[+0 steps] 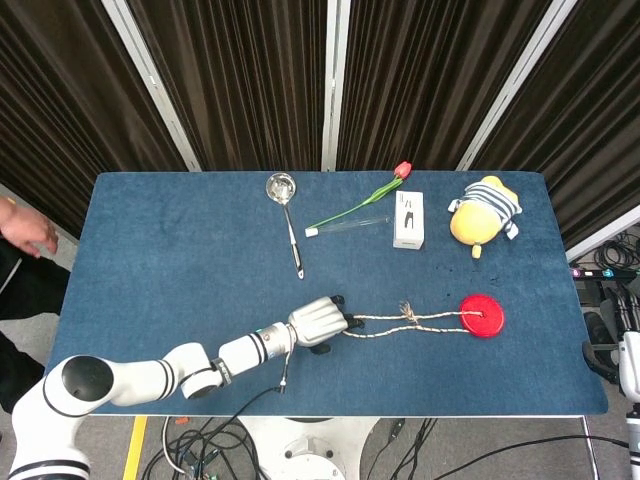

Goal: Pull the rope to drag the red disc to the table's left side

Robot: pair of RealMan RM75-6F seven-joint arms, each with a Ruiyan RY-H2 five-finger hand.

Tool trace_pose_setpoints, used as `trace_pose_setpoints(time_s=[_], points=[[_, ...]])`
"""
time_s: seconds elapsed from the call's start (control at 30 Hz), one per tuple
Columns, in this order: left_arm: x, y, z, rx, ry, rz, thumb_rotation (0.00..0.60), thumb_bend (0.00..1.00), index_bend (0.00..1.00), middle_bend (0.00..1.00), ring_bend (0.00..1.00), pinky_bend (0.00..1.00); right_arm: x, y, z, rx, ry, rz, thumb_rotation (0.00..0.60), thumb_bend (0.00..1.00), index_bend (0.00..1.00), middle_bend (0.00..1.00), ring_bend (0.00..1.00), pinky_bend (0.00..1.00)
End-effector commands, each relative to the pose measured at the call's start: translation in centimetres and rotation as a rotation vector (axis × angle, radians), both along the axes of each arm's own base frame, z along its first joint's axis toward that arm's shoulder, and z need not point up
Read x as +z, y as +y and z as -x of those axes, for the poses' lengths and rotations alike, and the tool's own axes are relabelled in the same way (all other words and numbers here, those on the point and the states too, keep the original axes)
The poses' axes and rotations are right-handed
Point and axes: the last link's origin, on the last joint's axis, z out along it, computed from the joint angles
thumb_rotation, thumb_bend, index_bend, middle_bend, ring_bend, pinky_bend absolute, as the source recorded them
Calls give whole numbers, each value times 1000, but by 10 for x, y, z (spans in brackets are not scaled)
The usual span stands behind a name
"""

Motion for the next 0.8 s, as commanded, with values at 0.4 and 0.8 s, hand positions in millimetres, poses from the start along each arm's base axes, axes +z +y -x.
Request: trace_pose_setpoints(time_s=[0.4,0.8], points=[[7,-1,0,8,-11,12,600,256,377,1000,670,220,-1,-1,-1,1,0,-2,600,271,0,0,0,0],[15,5,3,23,-16,-17,600,379,698,1000,807,399,-2,0,-1,-1,2,-11,600,271,0,0,0,0]])
